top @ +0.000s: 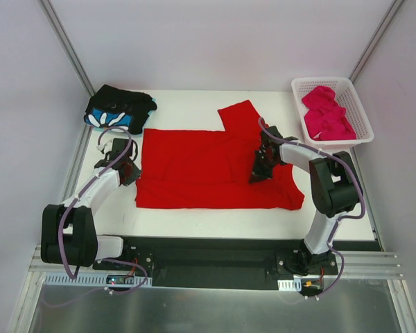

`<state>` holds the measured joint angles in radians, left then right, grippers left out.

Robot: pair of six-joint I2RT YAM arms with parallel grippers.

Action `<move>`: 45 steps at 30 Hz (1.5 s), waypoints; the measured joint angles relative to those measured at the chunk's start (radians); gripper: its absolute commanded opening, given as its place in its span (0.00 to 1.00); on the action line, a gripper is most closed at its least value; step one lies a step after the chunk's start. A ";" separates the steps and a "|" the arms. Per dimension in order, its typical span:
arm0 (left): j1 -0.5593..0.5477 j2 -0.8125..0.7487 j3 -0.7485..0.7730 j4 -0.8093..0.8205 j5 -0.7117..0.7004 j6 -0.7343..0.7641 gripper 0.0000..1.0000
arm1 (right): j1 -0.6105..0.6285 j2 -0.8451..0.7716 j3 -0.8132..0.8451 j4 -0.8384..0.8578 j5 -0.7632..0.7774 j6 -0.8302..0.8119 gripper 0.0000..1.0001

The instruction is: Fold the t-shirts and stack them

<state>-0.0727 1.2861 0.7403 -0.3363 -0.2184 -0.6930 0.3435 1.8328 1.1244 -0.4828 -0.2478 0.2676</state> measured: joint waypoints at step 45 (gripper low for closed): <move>-0.007 0.159 -0.010 0.095 -0.050 0.002 0.00 | 0.000 0.009 0.017 -0.019 0.003 -0.019 0.01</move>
<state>-0.0799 1.4456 0.7303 -0.2409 -0.2680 -0.6910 0.3435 1.8416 1.1416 -0.5022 -0.2451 0.2489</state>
